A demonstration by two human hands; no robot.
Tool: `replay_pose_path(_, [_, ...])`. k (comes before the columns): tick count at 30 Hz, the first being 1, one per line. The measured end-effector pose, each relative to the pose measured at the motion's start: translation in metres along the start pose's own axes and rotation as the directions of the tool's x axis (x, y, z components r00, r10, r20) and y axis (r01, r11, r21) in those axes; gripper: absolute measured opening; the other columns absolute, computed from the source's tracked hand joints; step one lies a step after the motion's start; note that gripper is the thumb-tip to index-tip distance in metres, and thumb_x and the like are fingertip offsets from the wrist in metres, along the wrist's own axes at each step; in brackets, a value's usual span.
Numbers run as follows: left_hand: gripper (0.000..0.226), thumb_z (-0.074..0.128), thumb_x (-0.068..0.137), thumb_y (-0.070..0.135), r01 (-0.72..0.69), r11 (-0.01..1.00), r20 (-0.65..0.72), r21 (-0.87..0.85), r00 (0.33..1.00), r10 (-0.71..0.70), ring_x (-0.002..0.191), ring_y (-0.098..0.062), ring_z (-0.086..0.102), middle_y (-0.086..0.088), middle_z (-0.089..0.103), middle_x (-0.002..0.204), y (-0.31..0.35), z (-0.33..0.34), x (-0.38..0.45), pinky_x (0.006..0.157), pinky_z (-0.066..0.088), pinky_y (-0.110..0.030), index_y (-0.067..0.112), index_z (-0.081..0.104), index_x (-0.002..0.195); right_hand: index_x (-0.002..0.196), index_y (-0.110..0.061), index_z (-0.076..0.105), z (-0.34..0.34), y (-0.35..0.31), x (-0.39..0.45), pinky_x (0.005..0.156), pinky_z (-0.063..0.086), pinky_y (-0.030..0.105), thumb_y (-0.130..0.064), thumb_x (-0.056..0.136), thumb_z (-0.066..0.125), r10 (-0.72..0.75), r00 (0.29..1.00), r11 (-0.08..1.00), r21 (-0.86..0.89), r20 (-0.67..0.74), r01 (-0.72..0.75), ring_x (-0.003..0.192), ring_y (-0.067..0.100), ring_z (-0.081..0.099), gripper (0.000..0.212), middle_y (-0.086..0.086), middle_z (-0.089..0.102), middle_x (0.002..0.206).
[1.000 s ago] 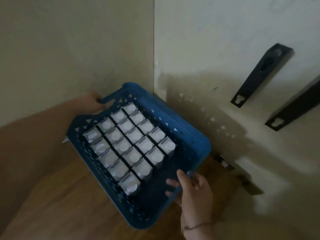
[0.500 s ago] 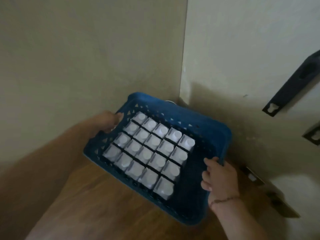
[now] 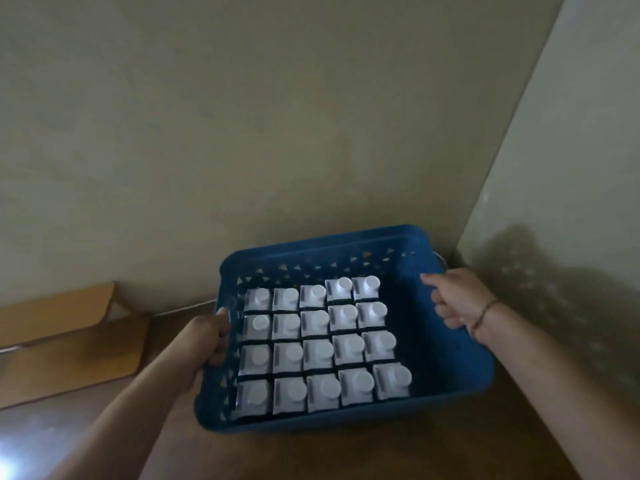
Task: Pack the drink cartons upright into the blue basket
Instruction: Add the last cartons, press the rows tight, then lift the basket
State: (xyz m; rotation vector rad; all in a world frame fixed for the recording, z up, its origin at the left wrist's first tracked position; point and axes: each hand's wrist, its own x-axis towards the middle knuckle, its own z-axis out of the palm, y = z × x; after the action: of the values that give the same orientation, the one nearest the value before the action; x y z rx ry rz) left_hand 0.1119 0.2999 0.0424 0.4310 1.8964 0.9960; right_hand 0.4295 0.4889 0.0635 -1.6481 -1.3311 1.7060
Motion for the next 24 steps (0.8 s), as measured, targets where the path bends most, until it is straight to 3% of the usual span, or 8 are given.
replay_pose_path(8, [0.046,0.034,0.106,0.033,0.045,0.998,-0.251,-0.042,0.966,-0.055,0.044,-0.018,0.025,-0.001,0.032,0.050,0.017,-0.043,0.030,0.047,0.021,-0.028,0.013,0.041,0.066,0.093,-0.014,0.043,0.070,-0.046,0.058,0.037,0.014,0.014,-0.026,0.097,0.051,-0.044,0.995,0.992,-0.112,0.090,0.054,0.032,0.009,0.016,0.014,-0.005,0.025,0.045])
replay_pose_path(10, [0.045,0.037,0.105,0.032,0.059,0.997,-0.305,-0.050,0.950,-0.072,0.046,-0.020,0.029,-0.004,0.035,0.052,0.015,-0.047,0.046,0.049,0.025,-0.029,0.010,0.044,0.067,0.106,-0.014,0.046,0.085,-0.047,0.067,0.037,0.014,0.015,-0.024,0.097,0.050,-0.060,0.995,0.989,-0.133,0.074,0.069,0.033,0.009,0.019,0.014,-0.001,0.030,0.052])
replay_pose_path(11, [0.044,0.039,0.104,0.031,0.057,0.998,-0.331,-0.041,0.941,-0.068,0.047,-0.021,0.032,-0.005,0.038,0.053,0.012,-0.048,0.054,0.051,0.028,-0.030,0.009,0.047,0.067,0.120,-0.011,0.046,0.090,-0.046,0.069,0.036,0.015,0.017,-0.023,0.097,0.051,-0.074,0.995,0.987,-0.140,0.067,0.083,0.035,0.009,0.020,0.027,0.002,0.034,0.058])
replay_pose_path(14, [0.041,0.042,0.103,0.031,-0.001,0.994,-0.394,0.112,0.918,0.046,0.053,-0.024,0.043,-0.007,0.049,0.059,0.006,-0.051,0.064,0.065,0.041,-0.038,0.004,0.056,0.076,0.137,0.005,0.026,0.096,-0.043,0.073,0.038,0.016,0.021,-0.023,0.096,0.054,-0.106,0.993,0.981,-0.160,0.052,0.113,0.042,0.012,0.023,0.057,0.003,0.033,0.059])
replay_pose_path(17, [0.041,0.043,0.101,0.043,-0.126,0.942,-0.421,0.311,0.870,0.255,0.082,-0.029,0.062,-0.007,0.065,0.089,0.002,-0.057,0.042,0.080,0.052,-0.046,0.008,0.064,0.107,0.131,-0.004,0.048,0.083,-0.040,0.056,0.048,0.040,0.029,-0.027,0.095,0.057,-0.206,0.975,0.945,-0.243,0.080,0.220,0.050,0.016,0.047,0.044,0.006,0.054,0.075])
replay_pose_path(19, [0.049,0.044,0.097,0.053,-0.263,0.858,-0.450,0.442,0.762,0.465,0.111,-0.024,0.058,-0.001,0.057,0.122,-0.012,-0.050,0.012,0.091,0.052,-0.046,0.018,0.052,0.131,0.131,-0.017,0.051,0.073,-0.024,0.036,0.074,0.052,0.033,-0.035,0.092,0.058,-0.331,0.937,0.848,-0.401,0.110,0.346,0.085,0.015,0.064,0.043,-0.002,0.063,0.104])
replay_pose_path(21, [0.049,0.047,0.092,0.052,-0.436,0.689,-0.415,0.579,0.570,0.709,0.113,-0.017,0.053,0.002,0.052,0.126,-0.026,-0.029,-0.020,0.088,0.051,-0.041,0.018,0.056,0.126,0.132,-0.021,0.049,0.072,0.004,0.010,0.094,0.045,0.035,-0.047,0.090,0.055,-0.525,0.848,0.678,-0.568,0.070,0.466,0.115,0.014,0.052,0.050,-0.006,0.053,0.124])
replay_pose_path(24, [0.037,0.053,0.088,0.045,-0.522,0.393,-0.222,0.757,0.359,0.906,0.095,-0.018,0.059,-0.001,0.065,0.104,-0.051,-0.005,-0.025,0.077,0.049,-0.040,0.014,0.070,0.099,0.110,-0.011,0.064,0.090,0.031,-0.012,0.097,0.036,0.035,-0.049,0.086,0.051,-0.856,0.517,0.380,-0.694,-0.013,0.612,0.113,0.028,0.052,0.047,0.009,0.058,0.121])
